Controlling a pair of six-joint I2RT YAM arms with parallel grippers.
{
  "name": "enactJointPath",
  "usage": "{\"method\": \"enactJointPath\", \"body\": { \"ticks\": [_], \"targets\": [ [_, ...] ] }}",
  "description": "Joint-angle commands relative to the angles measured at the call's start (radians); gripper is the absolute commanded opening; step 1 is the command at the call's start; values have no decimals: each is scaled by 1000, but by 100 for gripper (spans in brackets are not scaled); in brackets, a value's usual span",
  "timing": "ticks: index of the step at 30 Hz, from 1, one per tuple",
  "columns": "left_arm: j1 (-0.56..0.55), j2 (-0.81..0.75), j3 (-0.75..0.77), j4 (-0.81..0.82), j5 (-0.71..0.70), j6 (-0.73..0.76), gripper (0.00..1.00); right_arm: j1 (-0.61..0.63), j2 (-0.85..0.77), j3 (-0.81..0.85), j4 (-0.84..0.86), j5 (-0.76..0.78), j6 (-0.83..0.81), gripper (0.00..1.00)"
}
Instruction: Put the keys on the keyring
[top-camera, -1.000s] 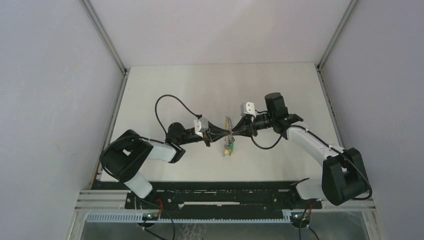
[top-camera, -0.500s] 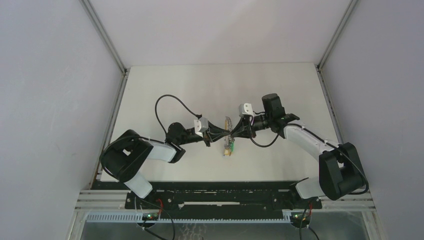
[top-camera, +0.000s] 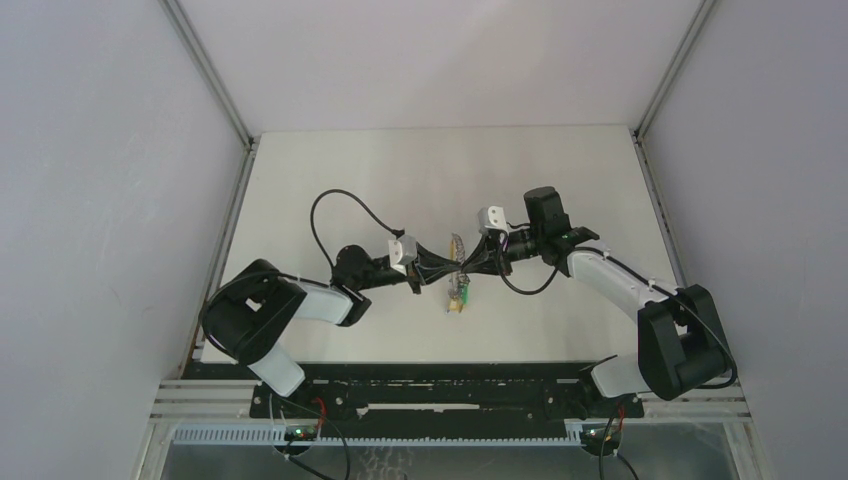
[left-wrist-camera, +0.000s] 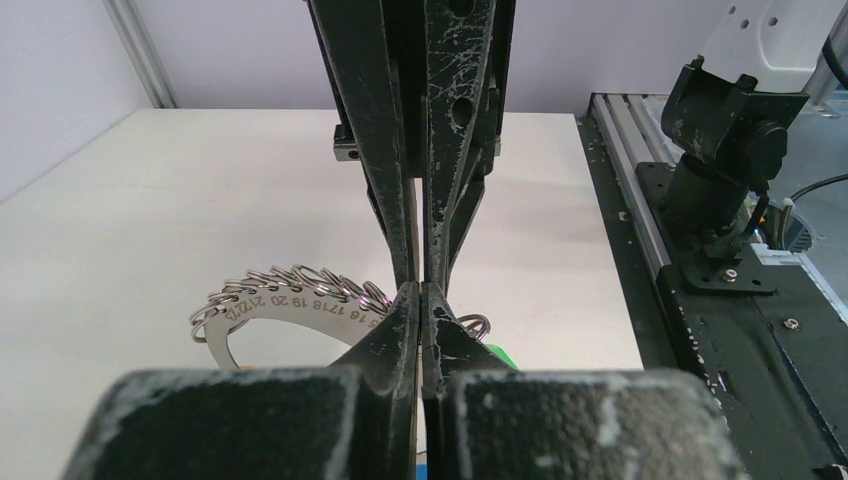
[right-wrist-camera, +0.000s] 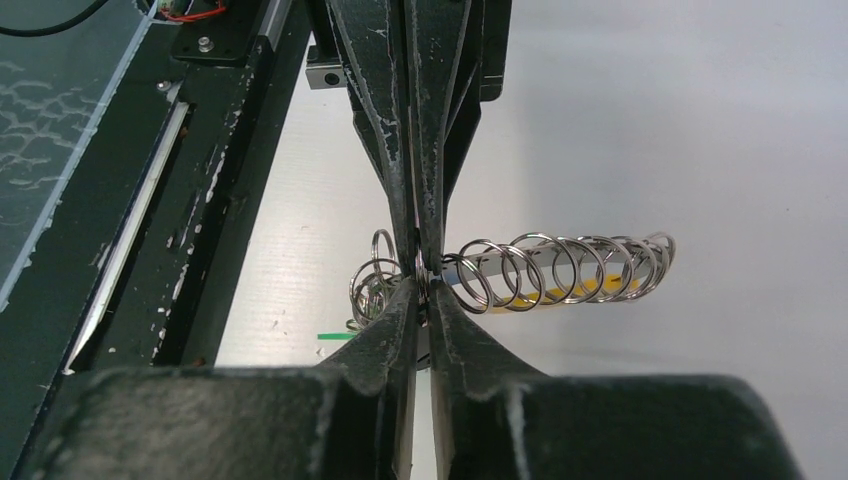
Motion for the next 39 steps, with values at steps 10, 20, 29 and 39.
{"method": "enactJointPath", "body": {
  "ticks": [10, 20, 29, 39],
  "targets": [
    [7, 0, 2, 85, -16, -4, 20, 10, -16, 129, -217, 123, -72, 0],
    [39, 38, -3, 85, 24, 6, 40, 87, 40, 291, -496, 458, -54, 0],
    [39, 80, 13, 84, 55, 6, 36, 171, 131, 469, -667, 636, -68, 0],
    [39, 98, 18, 84, 38, 8, 35, 232, 173, 540, -732, 690, -95, 0]
  ]
}}
